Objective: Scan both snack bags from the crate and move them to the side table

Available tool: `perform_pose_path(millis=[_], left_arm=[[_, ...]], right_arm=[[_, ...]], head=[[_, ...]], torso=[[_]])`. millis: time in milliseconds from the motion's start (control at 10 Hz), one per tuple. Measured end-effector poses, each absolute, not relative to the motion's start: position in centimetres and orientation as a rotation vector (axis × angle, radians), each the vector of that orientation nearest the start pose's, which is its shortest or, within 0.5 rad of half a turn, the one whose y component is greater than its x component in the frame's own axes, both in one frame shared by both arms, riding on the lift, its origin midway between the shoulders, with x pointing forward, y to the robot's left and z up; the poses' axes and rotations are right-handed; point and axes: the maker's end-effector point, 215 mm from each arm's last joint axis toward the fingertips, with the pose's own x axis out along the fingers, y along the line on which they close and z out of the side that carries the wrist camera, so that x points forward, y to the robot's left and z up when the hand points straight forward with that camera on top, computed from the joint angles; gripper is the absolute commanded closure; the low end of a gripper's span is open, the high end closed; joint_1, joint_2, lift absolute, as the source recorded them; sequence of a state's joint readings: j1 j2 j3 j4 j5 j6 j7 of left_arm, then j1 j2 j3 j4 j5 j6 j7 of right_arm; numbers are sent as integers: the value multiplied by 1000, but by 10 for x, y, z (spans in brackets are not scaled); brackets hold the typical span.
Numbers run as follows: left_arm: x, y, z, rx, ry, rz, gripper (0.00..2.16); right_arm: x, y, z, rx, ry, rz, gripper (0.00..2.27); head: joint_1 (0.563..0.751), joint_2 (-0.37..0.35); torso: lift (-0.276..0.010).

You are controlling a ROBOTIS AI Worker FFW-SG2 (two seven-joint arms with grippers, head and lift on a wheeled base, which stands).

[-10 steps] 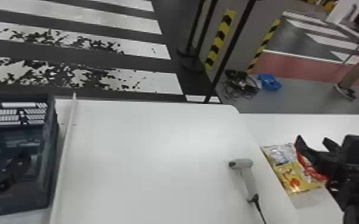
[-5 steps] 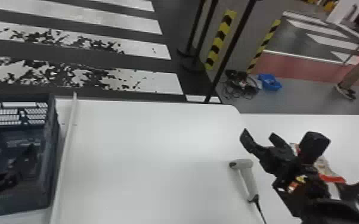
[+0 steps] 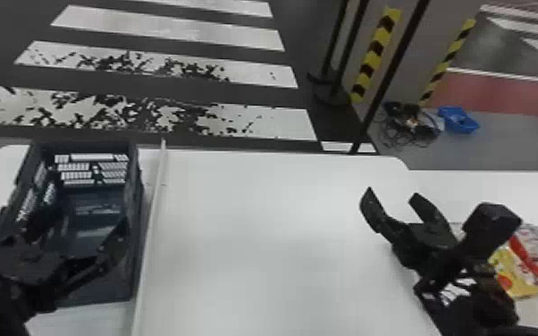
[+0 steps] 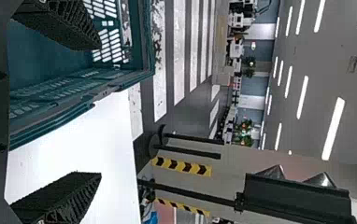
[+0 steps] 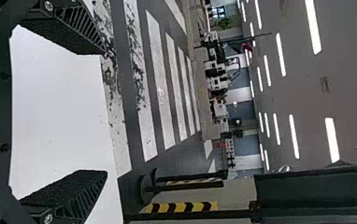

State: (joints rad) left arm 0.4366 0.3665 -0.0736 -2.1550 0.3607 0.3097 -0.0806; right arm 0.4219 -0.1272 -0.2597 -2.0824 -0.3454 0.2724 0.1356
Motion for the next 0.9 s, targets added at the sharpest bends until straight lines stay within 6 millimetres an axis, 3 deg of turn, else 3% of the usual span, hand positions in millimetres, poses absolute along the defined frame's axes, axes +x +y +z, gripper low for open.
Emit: perform_pose_path(millis=[200, 400, 600, 900], left_arm=[[441, 166, -353, -23, 219, -362, 16], [432, 162, -356, -23, 204, -354, 16], [412, 166, -353, -32, 180, -346, 36], [362, 180, -335, -76, 125, -290, 39]], right_arm=[[440, -295, -310, 98, 40, 47, 70], [412, -266, -298, 58, -42, 78, 66], [388, -261, -299, 60, -72, 78, 60], [344, -267, -315, 41, -62, 75, 66]], head=[[695, -168], [695, -140], [695, -134], [695, -140]], torso=[[-95], [-95], [-95], [-95]])
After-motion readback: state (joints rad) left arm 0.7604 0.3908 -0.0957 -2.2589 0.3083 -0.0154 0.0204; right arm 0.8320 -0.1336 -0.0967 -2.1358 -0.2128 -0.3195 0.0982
